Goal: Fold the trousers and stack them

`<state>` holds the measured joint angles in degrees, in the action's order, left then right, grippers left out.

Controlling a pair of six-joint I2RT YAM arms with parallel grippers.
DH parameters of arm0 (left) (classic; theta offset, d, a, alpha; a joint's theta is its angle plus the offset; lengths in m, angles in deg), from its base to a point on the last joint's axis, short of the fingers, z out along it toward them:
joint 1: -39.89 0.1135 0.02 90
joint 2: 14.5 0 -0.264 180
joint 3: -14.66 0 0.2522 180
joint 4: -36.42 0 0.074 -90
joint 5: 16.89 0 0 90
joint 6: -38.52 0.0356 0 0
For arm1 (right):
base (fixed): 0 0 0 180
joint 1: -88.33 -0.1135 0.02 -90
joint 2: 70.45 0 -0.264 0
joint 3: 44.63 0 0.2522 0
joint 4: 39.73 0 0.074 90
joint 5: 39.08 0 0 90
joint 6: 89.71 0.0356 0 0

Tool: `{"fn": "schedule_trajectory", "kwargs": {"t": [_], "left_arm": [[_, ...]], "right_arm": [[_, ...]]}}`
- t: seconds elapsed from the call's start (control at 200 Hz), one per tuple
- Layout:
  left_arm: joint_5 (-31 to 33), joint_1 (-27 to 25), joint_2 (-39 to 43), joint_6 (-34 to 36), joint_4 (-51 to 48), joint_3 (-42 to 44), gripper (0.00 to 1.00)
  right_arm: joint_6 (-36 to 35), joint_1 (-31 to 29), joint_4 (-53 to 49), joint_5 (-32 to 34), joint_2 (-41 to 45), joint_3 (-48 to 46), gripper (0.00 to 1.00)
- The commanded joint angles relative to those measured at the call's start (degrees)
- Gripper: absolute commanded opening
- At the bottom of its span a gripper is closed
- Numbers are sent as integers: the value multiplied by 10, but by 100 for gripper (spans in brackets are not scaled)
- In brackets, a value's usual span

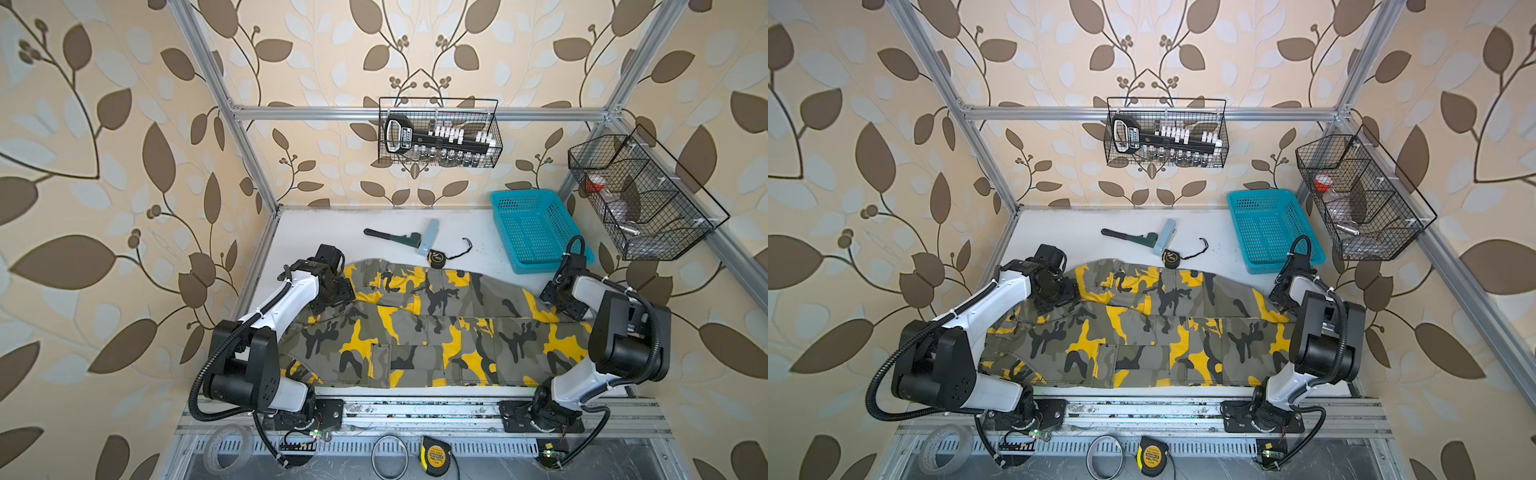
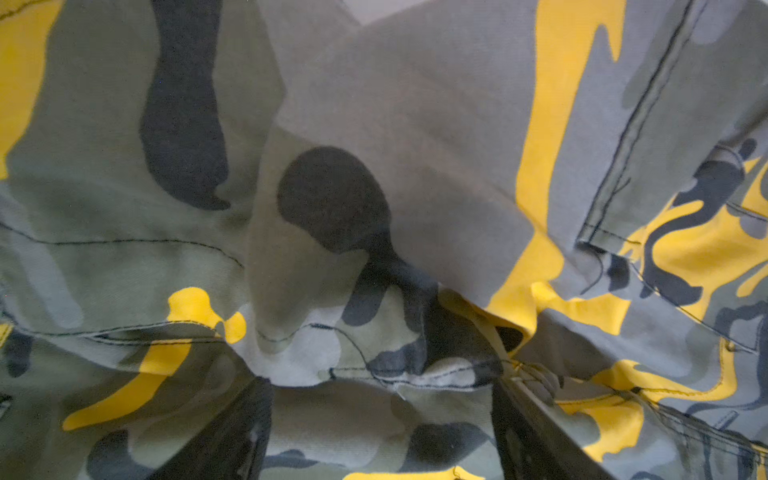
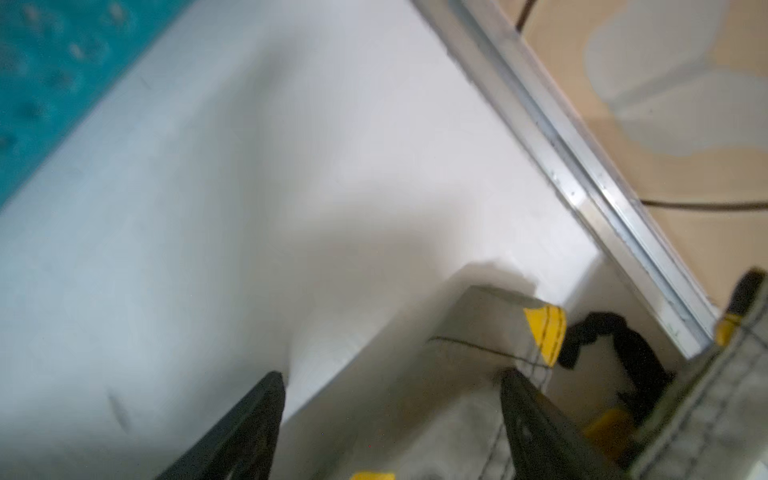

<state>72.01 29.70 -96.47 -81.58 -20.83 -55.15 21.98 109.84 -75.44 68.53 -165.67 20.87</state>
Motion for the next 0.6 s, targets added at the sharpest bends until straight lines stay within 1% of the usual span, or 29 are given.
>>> {"fn": "schedule_trajectory", "kwargs": {"t": [0.0,0.125,0.16,0.195,0.27,0.28,0.29,0.415,0.435,0.505,0.595], "left_arm": [[9,-5,4,13,-14,-15,84],[9,-5,0,13,-13,-9,84],[9,-5,0,12,-12,-8,84],[8,-5,0,12,-12,-7,84],[10,-5,0,12,-12,-6,84],[11,-5,0,12,-12,-5,84],[11,-5,0,13,-12,-5,84],[14,-5,0,16,-17,-7,84],[14,-5,0,17,-16,-5,84],[17,-6,0,17,-18,-5,84],[19,-6,1,16,-19,-3,84]], "right_arm": [[-11,4,-7,12,-19,4,80],[-7,21,0,3,-27,1,65],[-6,27,8,-3,-24,-5,60],[-3,36,16,-7,-23,-10,51],[-2,47,26,-12,-21,-11,37],[-4,47,27,-13,-20,-10,30],[-4,47,27,-15,-20,-9,26],[-5,47,32,-47,-34,9,2],[-6,47,31,-49,-37,12,0],[-5,47,31,-45,-33,12,0],[0,40,44,-31,6,1,0]]}}
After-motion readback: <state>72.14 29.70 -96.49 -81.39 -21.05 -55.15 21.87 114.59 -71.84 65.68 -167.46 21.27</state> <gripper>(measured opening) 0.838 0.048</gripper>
